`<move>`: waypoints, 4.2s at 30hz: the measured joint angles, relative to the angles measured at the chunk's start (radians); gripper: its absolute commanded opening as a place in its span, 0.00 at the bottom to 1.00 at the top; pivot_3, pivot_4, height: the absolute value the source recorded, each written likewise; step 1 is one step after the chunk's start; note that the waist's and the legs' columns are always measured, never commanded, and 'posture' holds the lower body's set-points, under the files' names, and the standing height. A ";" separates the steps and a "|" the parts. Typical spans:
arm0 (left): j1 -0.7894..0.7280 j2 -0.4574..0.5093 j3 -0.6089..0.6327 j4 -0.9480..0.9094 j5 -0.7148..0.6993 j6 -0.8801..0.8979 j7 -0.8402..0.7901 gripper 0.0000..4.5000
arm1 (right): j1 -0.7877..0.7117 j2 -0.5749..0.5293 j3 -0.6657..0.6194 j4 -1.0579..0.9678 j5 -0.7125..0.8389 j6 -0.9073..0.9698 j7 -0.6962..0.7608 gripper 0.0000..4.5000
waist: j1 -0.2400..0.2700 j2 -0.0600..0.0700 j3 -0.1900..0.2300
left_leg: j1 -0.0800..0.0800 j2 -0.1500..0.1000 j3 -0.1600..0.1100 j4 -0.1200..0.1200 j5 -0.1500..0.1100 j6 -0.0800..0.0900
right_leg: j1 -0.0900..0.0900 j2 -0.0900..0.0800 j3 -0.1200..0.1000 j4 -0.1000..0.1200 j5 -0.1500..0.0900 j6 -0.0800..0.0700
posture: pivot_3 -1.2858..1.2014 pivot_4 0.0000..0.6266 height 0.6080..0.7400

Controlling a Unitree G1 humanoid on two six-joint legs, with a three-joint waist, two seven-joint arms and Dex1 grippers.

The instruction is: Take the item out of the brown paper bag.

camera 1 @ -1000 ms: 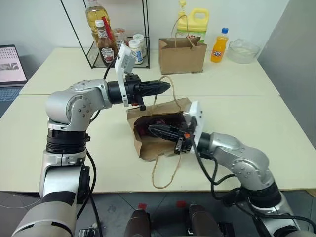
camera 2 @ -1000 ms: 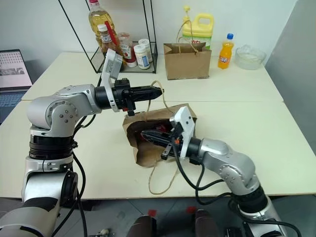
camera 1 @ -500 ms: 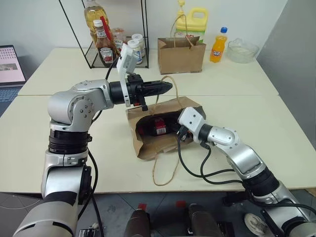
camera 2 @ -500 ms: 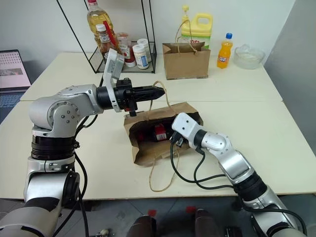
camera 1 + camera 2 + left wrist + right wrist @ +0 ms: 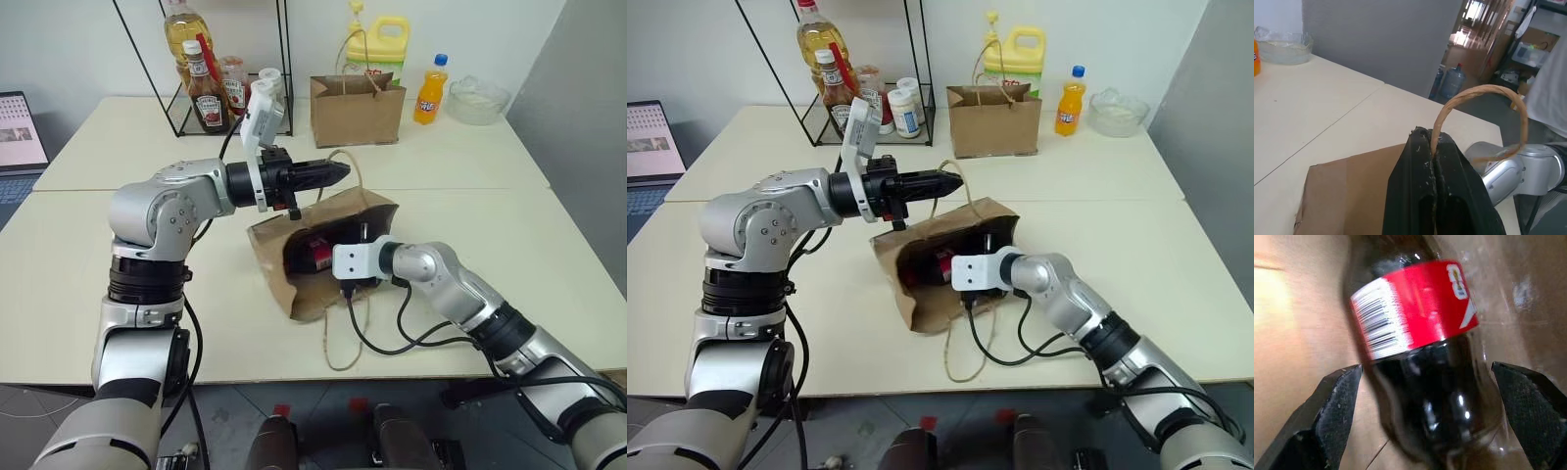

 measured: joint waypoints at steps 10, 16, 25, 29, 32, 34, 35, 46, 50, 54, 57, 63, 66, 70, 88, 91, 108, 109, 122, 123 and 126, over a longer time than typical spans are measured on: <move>0.001 -0.003 0.000 -0.003 0.000 -0.007 0.002 0.00 | -0.073 0.111 -0.002 0.171 -0.070 -0.074 -0.037 0.74 | -0.020 0.000 0.000 | 0.004 0.000 0.000 -0.001 0.000 0.000 | 0.003 0.000 0.000 0.001 0.000 0.000 | 0.52 0.24 1.00; 0.002 0.000 0.000 -0.006 0.000 -0.007 0.003 0.00 | -0.038 0.088 -0.036 0.129 -0.068 -0.089 -0.036 0.69 | -0.015 0.000 0.000 | 0.002 0.000 0.000 0.000 0.000 0.000 | 0.002 0.000 0.000 0.000 0.000 0.000 | 0.52 0.24 1.00; 0.004 0.023 0.001 0.024 0.041 -0.044 0.017 0.00 | 0.148 0.049 -0.143 -0.182 0.049 -0.011 0.074 0.69 | -0.010 0.000 0.000 | -0.001 0.000 -0.001 -0.001 0.000 0.000 | 0.001 0.000 0.000 -0.001 0.000 0.000 | 0.52 0.24 1.00; 0.004 0.026 0.001 0.040 0.067 -0.075 0.023 0.00 | 0.217 0.043 -0.230 -0.317 0.118 0.024 0.073 0.69 | -0.007 0.000 0.000 | -0.001 0.000 -0.001 -0.001 0.000 0.000 | 0.001 0.000 0.000 -0.001 0.000 0.000 | 0.52 0.24 1.00; 0.001 0.030 0.000 0.066 0.088 -0.095 0.029 0.00 | 0.290 0.036 -0.291 -0.408 0.183 0.040 0.075 0.69 | -0.002 0.000 0.000 | -0.001 0.000 -0.001 -0.001 0.000 0.000 | 0.001 0.000 0.000 -0.001 0.000 0.000 | 0.52 0.24 1.00; 0.000 0.033 0.001 0.085 0.102 -0.107 0.035 0.00 | 0.345 0.026 -0.330 -0.474 0.254 0.050 0.095 0.69 | 0.001 0.000 0.000 | -0.002 0.000 -0.001 -0.001 0.000 0.000 | 0.000 0.000 0.000 -0.002 0.000 0.000 | 0.52 0.24 1.00; 0.000 0.033 0.001 0.092 0.108 -0.115 0.035 0.00 | 0.369 0.022 -0.347 -0.505 0.291 0.057 0.107 0.69 | 0.001 0.000 0.000 | -0.002 0.000 -0.001 -0.001 0.000 0.000 | 0.000 0.000 0.000 -0.002 0.000 0.000 | 0.52 0.24 1.00; 0.002 0.059 0.004 0.111 0.131 -0.142 0.022 0.00 | 0.585 -0.053 -0.745 -0.802 0.471 0.136 -0.008 0.69 | 0.008 0.000 0.001 | -0.002 -0.001 -0.002 -0.001 0.001 -0.001 | 0.001 0.000 0.001 -0.001 -0.001 0.001 | 0.52 0.24 1.00; 0.010 0.048 0.002 0.109 0.130 -0.142 0.021 0.00 | 0.520 -0.106 -0.759 -0.715 0.397 0.266 -0.087 0.69 | 0.002 0.000 0.001 | -0.002 -0.001 -0.002 -0.001 0.001 -0.001 | 0.001 0.001 0.001 -0.001 -0.001 0.001 | 0.52 0.24 1.00; 0.010 0.042 0.002 0.107 0.131 -0.143 0.021 0.00 | 0.450 -0.171 -0.648 -0.560 0.332 0.432 -0.072 0.69 | 0.002 0.001 0.001 | -0.002 -0.001 -0.002 -0.001 0.001 -0.001 | 0.000 0.001 0.002 -0.001 -0.001 0.000 | 0.52 0.24 1.00; 0.010 0.040 0.002 0.105 0.131 -0.142 0.022 0.00 | 0.392 -0.187 -0.560 -0.489 0.323 0.488 -0.034 0.69 | 0.001 0.002 0.002 | -0.003 -0.001 -0.001 -0.001 0.001 -0.001 | -0.001 0.001 0.002 -0.001 -0.001 0.000 | 0.52 0.24 1.00; 0.014 0.026 0.002 0.085 0.130 -0.142 0.025 0.00 | 0.299 -0.302 -0.400 -0.417 0.277 0.483 0.083 0.69 | 0.006 0.003 0.003 | -0.004 -0.001 -0.002 -0.001 0.001 -0.001 | -0.001 0.001 0.002 -0.001 -0.001 0.000 | 0.52 0.24 1.00; 0.024 0.025 0.002 0.067 0.128 -0.142 0.031 0.00 | 0.297 -0.356 -0.337 -0.384 0.238 0.425 0.132 0.69 | 0.006 0.003 0.003 | -0.004 -0.001 -0.001 -0.001 0.001 -0.001 | -0.001 0.001 0.002 -0.002 -0.001 0.000 | 0.52 0.24 1.00; 0.035 0.019 0.002 0.058 0.127 -0.142 0.044 0.00 | 0.282 -0.383 -0.301 -0.356 0.194 0.345 0.159 0.92 | 0.005 0.003 0.003 | -0.004 -0.001 -0.002 0.000 0.001 -0.001 | -0.001 0.001 0.002 -0.001 -0.001 0.000 | 0.52 0.24 1.00; -0.005 0.019 0.004 0.156 0.157 -0.209 0.041 0.00 | 0.397 -0.384 -0.441 -0.586 0.258 0.451 0.194 0.99 | 0.005 0.003 0.003 | -0.003 -0.001 -0.002 0.000 0.002 -0.002 | 0.000 0.001 0.001 -0.001 -0.001 0.000 | 0.52 0.24 1.00; -0.015 0.022 0.004 0.179 0.164 -0.214 0.034 0.00 | 0.423 -0.366 -0.474 -0.630 0.281 0.493 0.179 0.99 | 0.005 0.003 0.003 | -0.003 -0.001 -0.002 0.000 0.002 -0.003 | 0.000 0.001 0.001 -0.001 -0.001 0.000 | 0.52 0.24 1.00; -0.130 0.067 0.015 0.456 0.283 -0.370 0.047 0.88 | 0.492 -0.168 -0.618 -0.774 0.412 0.619 -0.010 1.00 | 0.005 0.003 0.003 | -0.003 -0.001 -0.002 0.000 0.001 -0.001 | 0.000 0.001 0.001 -0.001 -0.001 0.000 | 0.52 0.24 1.00; -0.137 0.069 0.015 0.476 0.297 -0.387 0.058 0.95 | 0.495 -0.159 -0.617 -0.774 0.411 0.618 -0.027 1.00 | 0.005 0.003 0.003 | -0.003 -0.001 -0.002 -0.001 0.001 -0.001 | 0.000 0.001 0.001 -0.001 -0.001 0.000 | 0.52 0.24 1.00; -0.142 0.155 0.066 0.580 0.379 -0.448 0.158 1.00 | 0.566 -0.083 -0.616 -0.789 0.413 0.597 -0.141 1.00 | 0.004 0.003 0.003 | -0.003 -0.001 -0.002 -0.001 0.001 -0.001 | -0.001 0.001 0.001 0.000 -0.001 0.000 | 0.52 0.24 1.00; -0.139 0.158 0.075 0.580 0.382 -0.448 0.172 1.00 | 0.566 -0.074 -0.616 -0.789 0.413 0.592 -0.148 1.00 | 0.004 0.003 0.003 | -0.003 -0.001 -0.002 -0.001 0.001 -0.001 | -0.001 0.001 0.001 0.000 -0.001 0.000 | 0.52 0.24 1.00; -0.106 0.174 0.100 0.571 0.384 -0.447 0.199 1.00 | 0.566 -0.064 -0.616 -0.789 0.413 0.581 -0.163 1.00 | 0.003 0.003 0.003 | -0.003 -0.001 -0.002 -0.001 0.001 -0.001 | -0.001 0.001 0.001 0.000 -0.001 0.000 | 0.52 0.24 1.00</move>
